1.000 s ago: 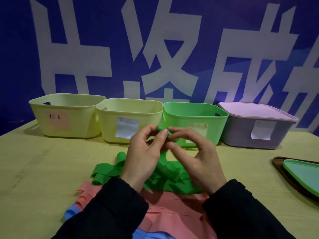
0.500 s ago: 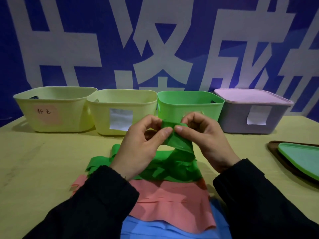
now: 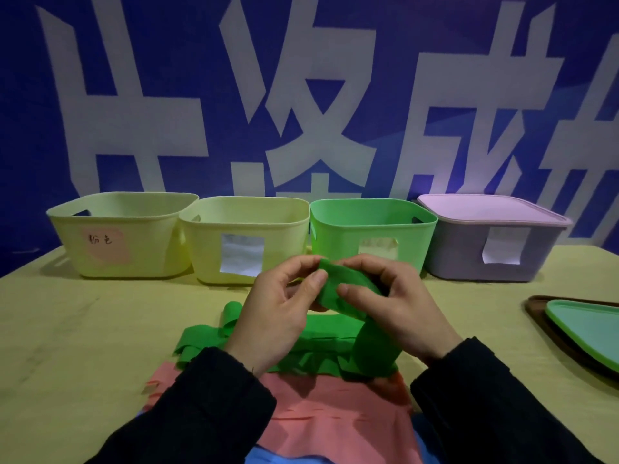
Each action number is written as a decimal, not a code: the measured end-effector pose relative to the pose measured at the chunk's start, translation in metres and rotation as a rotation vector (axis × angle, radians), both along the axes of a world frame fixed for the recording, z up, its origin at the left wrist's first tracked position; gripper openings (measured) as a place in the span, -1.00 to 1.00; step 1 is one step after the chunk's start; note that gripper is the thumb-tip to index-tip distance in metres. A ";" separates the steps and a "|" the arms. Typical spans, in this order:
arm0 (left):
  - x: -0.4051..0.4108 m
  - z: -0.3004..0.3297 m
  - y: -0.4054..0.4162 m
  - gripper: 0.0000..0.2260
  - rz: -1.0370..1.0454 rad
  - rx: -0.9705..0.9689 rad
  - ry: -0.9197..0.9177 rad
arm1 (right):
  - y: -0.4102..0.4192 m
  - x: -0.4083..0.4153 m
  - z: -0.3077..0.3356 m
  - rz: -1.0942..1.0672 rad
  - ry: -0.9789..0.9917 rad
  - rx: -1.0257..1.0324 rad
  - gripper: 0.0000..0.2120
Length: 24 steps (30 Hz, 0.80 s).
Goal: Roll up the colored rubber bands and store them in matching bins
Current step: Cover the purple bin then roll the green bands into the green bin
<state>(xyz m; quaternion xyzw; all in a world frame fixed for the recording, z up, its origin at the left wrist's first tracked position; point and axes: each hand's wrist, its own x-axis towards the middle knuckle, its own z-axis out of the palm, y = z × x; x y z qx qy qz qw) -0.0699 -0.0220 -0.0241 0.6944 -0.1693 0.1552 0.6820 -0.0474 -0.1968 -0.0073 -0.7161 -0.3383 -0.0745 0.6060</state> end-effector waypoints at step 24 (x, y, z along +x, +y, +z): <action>-0.004 0.003 0.003 -0.77 -0.064 -0.069 -0.036 | -0.003 0.000 0.002 -0.131 -0.027 0.070 -0.91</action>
